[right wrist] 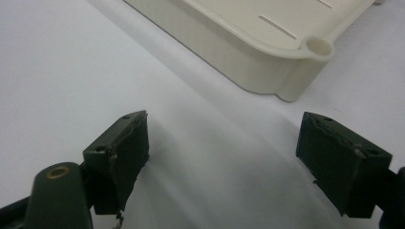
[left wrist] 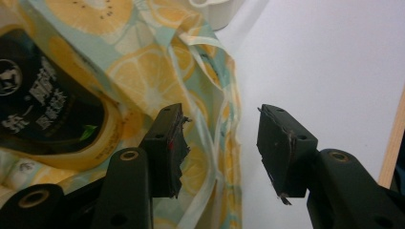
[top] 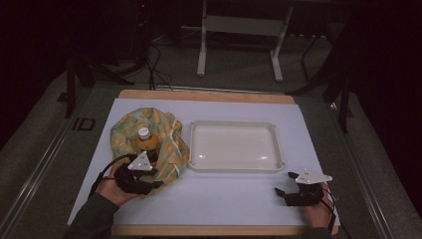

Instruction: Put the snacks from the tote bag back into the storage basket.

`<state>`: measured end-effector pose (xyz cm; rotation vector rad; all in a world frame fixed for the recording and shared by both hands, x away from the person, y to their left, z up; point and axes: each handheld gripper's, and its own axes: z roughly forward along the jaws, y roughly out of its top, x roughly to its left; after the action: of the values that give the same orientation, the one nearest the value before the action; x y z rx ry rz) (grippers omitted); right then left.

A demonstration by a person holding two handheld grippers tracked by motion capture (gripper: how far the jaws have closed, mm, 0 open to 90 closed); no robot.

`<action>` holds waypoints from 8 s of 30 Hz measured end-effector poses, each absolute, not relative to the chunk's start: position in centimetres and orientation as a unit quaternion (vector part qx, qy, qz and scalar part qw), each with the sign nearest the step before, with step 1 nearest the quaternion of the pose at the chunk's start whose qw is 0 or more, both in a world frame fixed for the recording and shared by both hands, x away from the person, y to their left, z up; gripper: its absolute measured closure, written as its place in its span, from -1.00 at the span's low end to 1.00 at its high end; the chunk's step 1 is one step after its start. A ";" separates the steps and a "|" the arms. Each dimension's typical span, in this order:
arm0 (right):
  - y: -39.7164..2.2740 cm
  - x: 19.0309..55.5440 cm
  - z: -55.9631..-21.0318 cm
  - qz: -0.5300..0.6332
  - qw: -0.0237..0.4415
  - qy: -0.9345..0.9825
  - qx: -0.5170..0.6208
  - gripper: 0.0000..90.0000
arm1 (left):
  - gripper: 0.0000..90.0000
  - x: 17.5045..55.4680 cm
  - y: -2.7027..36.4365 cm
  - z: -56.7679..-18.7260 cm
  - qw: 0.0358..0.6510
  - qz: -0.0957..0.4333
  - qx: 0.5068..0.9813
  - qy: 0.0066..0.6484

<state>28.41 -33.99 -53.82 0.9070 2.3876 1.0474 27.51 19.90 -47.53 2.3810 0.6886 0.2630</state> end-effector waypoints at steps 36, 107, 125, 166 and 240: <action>-34.0 28.3 -53.8 0.373 0.192 0.849 0.321 -0.60 | 0.15 29.2 22.7 -44.8 0.273 0.123 0.913 0.277; -33.9 28.4 -53.8 0.371 0.193 0.850 0.320 -0.60 | 0.09 33.8 24.2 -39.7 0.215 0.124 0.930 0.270; -33.9 28.3 -53.8 0.370 0.192 0.850 0.321 -0.60 | 0.09 34.7 23.7 -38.6 0.213 0.126 0.933 0.263; -33.9 28.3 -53.8 0.370 0.193 0.851 0.320 -0.60 | 0.28 37.3 21.6 -37.1 0.195 0.112 0.943 0.245; -33.8 28.3 -53.9 0.366 0.194 0.853 0.318 -0.60 | 0.31 36.6 20.1 -33.0 0.114 0.107 0.962 0.224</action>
<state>28.30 -33.79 -53.86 0.8930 2.3912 1.0279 36.63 20.08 -32.98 2.8202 0.6559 0.3137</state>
